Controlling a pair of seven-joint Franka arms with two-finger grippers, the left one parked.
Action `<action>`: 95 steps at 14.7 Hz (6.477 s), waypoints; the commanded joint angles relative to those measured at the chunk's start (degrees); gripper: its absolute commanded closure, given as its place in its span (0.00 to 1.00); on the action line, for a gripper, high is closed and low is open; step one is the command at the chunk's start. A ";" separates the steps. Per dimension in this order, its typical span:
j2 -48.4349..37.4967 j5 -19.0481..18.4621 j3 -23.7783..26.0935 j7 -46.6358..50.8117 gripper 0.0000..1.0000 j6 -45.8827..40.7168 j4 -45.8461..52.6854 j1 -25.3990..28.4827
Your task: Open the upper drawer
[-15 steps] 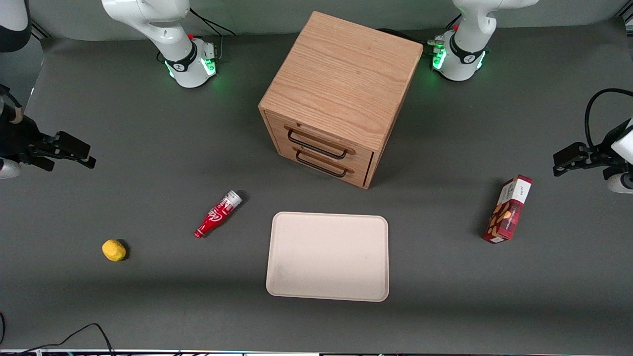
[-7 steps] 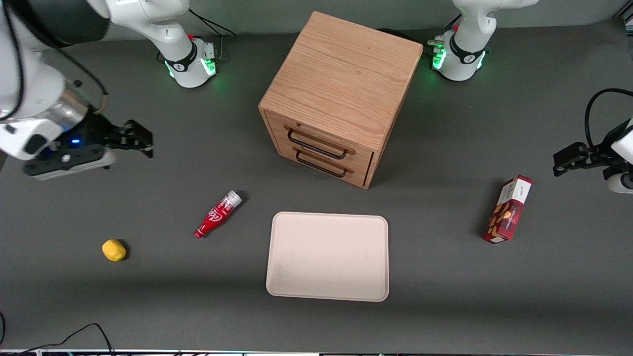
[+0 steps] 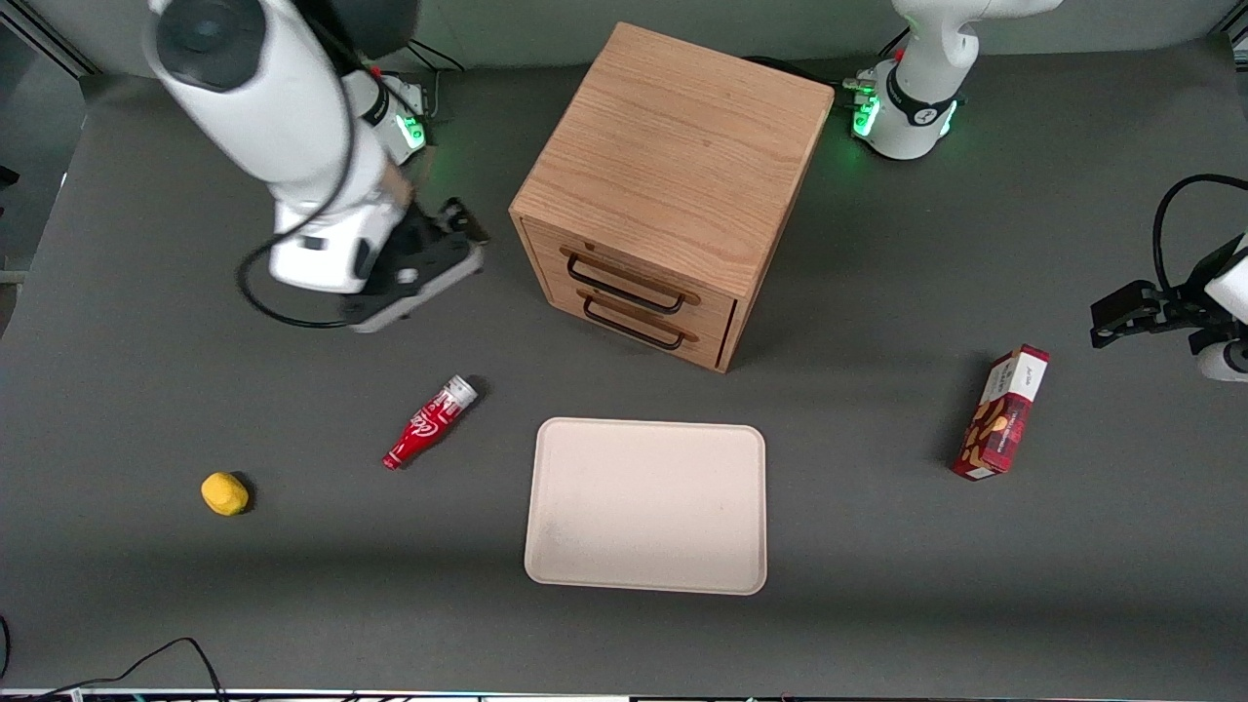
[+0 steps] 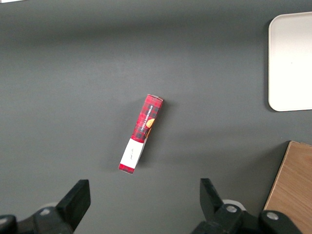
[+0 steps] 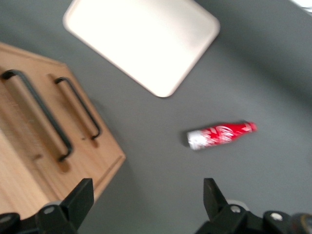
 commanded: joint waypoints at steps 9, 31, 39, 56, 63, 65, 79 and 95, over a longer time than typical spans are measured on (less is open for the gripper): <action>13.25 10.04 5.31 -17.21 0.00 5.41 7.96 -0.82; 14.92 12.69 8.65 -24.61 0.00 18.24 -3.11 -0.29; 15.71 11.99 8.65 -24.69 0.00 23.96 -5.84 -0.29; 20.72 3.90 4.18 -29.35 0.00 26.69 0.48 -1.96; 24.50 3.90 -1.27 -30.05 0.00 26.86 8.30 -1.96; 26.08 3.90 -2.24 -30.14 0.00 27.04 10.76 -1.96; 27.93 5.91 -4.71 -28.65 0.00 36.71 12.36 -4.07; 24.59 11.55 2.32 -6.16 0.00 36.18 8.49 -4.07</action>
